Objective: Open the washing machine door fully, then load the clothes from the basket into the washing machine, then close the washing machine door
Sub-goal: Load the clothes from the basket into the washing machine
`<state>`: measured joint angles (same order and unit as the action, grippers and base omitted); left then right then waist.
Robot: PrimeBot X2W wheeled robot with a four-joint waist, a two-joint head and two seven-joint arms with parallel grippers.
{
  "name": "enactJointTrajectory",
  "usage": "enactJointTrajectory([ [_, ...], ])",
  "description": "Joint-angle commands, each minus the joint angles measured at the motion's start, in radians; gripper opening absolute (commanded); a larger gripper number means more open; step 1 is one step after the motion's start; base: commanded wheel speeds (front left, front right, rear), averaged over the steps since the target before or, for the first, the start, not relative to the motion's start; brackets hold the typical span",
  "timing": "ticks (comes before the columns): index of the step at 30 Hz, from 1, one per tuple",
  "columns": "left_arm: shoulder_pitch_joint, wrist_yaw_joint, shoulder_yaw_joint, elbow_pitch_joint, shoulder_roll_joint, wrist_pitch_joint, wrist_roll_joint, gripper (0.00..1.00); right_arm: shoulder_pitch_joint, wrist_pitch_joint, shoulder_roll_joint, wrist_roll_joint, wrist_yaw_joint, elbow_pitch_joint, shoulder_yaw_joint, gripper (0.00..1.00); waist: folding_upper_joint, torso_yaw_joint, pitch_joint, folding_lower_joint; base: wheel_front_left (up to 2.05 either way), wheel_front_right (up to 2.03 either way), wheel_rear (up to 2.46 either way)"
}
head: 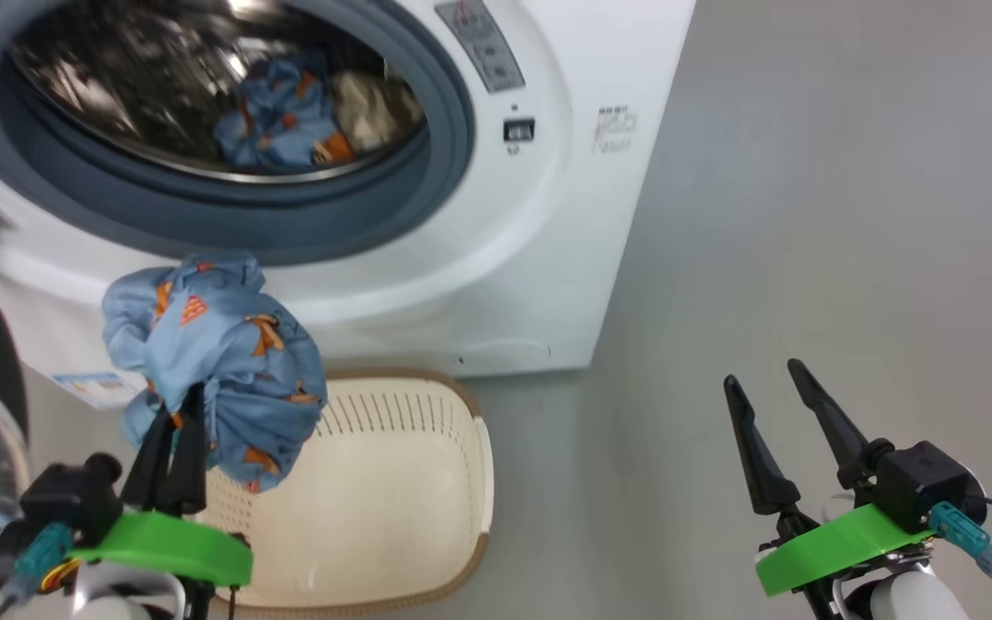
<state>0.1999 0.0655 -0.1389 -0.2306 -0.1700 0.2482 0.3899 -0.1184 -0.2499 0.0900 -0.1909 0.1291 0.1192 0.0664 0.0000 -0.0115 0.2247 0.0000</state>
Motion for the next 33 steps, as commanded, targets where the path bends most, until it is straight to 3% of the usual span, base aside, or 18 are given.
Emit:
enactJointTrajectory([
  [1,-0.018,-0.013,0.052,0.065,-0.015,0.013,-0.027,0.00,0.012,-0.012,0.006,-0.011,0.002,-0.020,0.031,1.00,0.0000,0.021,-0.089,0.0000,0.00,0.00,0.00],
  [10,-0.164,-0.051,0.104,0.236,0.003,0.014,-0.118,0.00,0.056,-0.002,0.021,-0.011,0.002,-0.037,0.043,1.00,0.0000,0.014,-0.188,0.0000,0.00,0.00,0.00],
  [17,-0.256,-0.080,0.138,0.285,0.020,0.014,-0.152,0.00,0.090,0.017,0.023,-0.004,0.002,-0.076,0.035,1.00,0.0000,0.012,-0.213,0.0000,0.00,0.00,0.00],
  [33,-0.232,-0.042,0.148,0.261,0.061,0.014,-0.145,0.00,0.101,0.028,0.015,-0.004,0.002,-0.093,0.029,1.00,0.0000,0.014,-0.162,0.0000,0.00,0.00,0.00],
])
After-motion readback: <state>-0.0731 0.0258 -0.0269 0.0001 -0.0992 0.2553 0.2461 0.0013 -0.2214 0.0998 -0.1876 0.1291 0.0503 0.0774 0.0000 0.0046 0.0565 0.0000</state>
